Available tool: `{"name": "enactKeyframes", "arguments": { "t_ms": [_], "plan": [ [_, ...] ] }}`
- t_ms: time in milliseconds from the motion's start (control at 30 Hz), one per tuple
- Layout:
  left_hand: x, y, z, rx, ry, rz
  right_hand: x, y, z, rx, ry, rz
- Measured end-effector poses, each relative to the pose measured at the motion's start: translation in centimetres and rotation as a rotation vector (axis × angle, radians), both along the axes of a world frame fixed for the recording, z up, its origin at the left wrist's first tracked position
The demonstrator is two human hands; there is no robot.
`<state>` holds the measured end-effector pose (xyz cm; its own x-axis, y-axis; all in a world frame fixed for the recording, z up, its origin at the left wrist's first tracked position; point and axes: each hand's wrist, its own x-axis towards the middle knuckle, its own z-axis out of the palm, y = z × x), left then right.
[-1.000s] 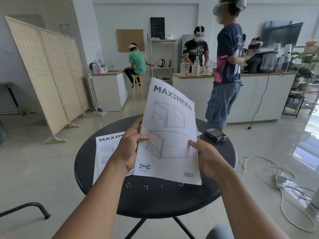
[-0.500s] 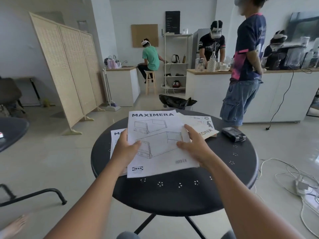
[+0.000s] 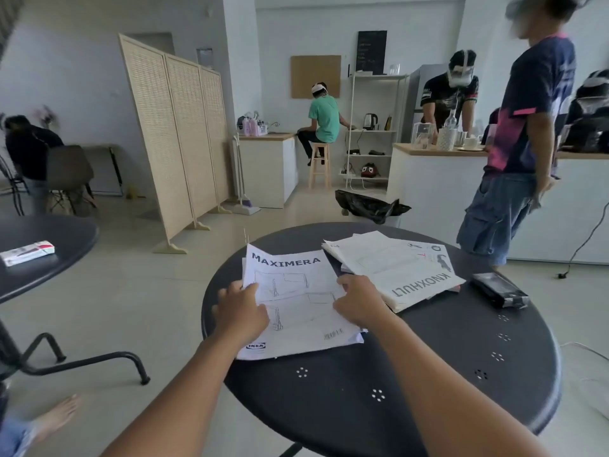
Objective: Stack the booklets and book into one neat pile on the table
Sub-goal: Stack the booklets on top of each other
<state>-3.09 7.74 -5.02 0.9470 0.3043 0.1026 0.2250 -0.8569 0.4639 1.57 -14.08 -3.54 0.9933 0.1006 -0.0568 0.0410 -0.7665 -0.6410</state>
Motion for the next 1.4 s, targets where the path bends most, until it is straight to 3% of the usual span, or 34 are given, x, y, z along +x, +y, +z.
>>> {"name": "enactKeyframes", "arguments": {
  "t_ms": [267,633,800,933,1167,1400],
  "plan": [
    [0.5,0.1,-1.9,0.146,-0.009,-0.007,-0.9,0.2,-3.2,0.102,-0.265,-0.135],
    [0.4,-0.2,-1.9,0.183,0.007,-0.005,-1.5,-0.2,-2.6,0.160,-0.304,-0.161],
    [0.6,-0.3,-0.8,0.205,0.065,-0.011,-1.0,-4.4,-1.3,0.286,-0.446,-0.463],
    [1.8,-1.2,-0.7,0.282,0.066,-0.064,-0.8,-8.0,-1.9,0.221,-0.297,-0.683],
    [2.3,-4.3,-1.6,0.298,-0.085,-0.161,-0.5,-8.4,-1.6,0.050,-0.182,-0.652],
    [2.4,-4.2,-2.0,0.296,-0.090,-0.170,-0.5,-7.4,-1.6,0.002,-0.140,-0.692]
  ]
}}
